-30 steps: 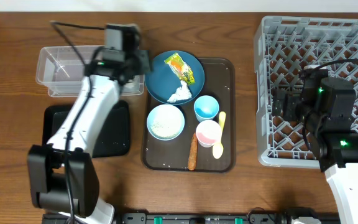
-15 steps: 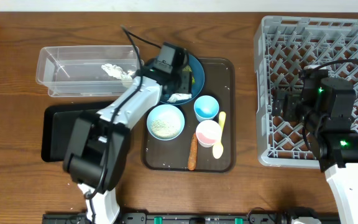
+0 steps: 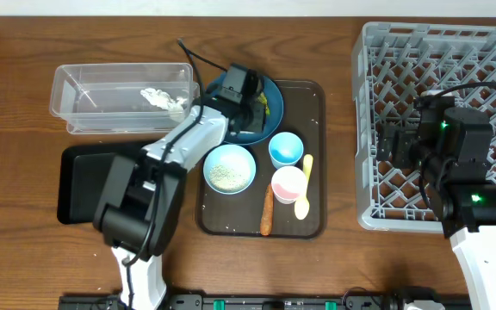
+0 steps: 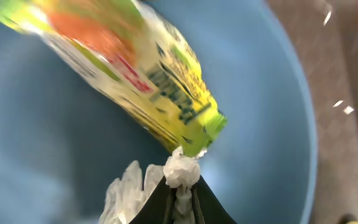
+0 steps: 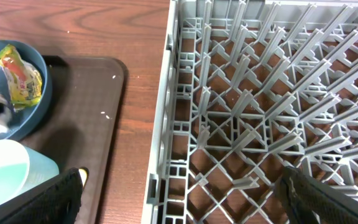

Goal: Sort waste into correct bins and load items into the dishwasher rack
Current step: 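Return the left gripper to the plate and grasp the yellow wrapper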

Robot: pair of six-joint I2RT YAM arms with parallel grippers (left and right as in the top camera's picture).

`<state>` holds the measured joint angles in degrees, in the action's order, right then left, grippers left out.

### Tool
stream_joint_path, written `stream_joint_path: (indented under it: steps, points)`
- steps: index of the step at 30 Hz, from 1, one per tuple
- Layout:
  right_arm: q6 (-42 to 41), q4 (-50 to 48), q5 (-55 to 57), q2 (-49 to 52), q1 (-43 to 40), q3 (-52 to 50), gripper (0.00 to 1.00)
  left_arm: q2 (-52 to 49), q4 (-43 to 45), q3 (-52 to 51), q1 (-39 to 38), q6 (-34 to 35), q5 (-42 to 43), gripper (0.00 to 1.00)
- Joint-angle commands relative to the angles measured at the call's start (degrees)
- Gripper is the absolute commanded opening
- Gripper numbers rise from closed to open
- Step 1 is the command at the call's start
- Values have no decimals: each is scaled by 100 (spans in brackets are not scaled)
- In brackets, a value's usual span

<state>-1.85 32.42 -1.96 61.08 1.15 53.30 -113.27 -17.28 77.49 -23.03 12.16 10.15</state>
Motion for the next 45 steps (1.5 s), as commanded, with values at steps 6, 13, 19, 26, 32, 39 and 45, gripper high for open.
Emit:
stream_joint_path:
  steps: [6,13,19,26,32,39,45]
  points:
    - [66,20,-42,7,-76,103,99,1574,61,92,828,-13,-1095,11]
    - [63,17,-44,7,-76,103,99,1814,271,70,1814,-11,-1152,14]
    - [63,11,-44,7,-76,103,99,1340,354,57,2155,-11,-1152,26]
    - [63,15,-44,7,-76,103,99,1209,417,66,2131,-9,-874,48]
    - [63,11,-44,7,-76,103,99,1338,498,74,1733,208,-184,51]
    - [63,13,-44,7,-76,103,99,973,546,72,828,317,-179,53]
    - [63,17,-44,7,-76,103,99,396,741,72,339,1078,-179,53]
